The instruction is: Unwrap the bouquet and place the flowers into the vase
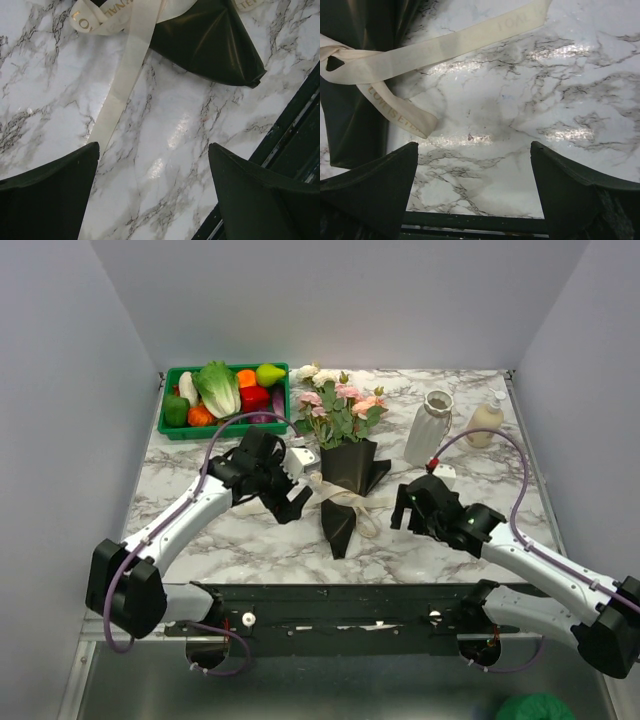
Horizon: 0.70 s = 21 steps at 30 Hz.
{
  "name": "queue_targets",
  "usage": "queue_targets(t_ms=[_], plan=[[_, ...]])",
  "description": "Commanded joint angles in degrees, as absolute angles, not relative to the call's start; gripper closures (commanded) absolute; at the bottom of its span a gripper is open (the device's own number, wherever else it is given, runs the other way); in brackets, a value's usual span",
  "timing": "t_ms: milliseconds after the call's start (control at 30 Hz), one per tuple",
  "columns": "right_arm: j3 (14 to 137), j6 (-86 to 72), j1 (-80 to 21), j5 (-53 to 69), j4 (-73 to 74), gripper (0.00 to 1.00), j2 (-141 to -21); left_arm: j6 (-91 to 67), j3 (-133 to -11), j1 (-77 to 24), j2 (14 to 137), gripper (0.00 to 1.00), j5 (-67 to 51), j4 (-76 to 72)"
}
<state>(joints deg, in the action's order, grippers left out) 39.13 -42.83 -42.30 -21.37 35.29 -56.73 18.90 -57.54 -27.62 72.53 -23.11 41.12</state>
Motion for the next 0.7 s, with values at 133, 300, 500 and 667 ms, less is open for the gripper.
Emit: queue_targets(t_ms=[133,300,500,667], plan=[[47.5,-44.8,-42.5,-30.4,47.5,0.00,-55.9,21.9,-54.9,-32.3,81.2,0.01,-14.3,28.0],[47.2,-46.0,-42.5,-29.2,47.3,0.00,-52.3,23.3,-55.7,-34.7,85.8,0.01,-10.2,25.1],[50.6,-46.1,-42.5,-30.7,51.7,0.00,-52.4,23.0,-57.1,-36.6,91.6,0.01,-7.1,22.8],[52.1,-46.5,-42.5,-31.0,52.7,0.00,-52.1,22.1,-57.8,-37.8,95.1,0.01,-5.4,20.5]])
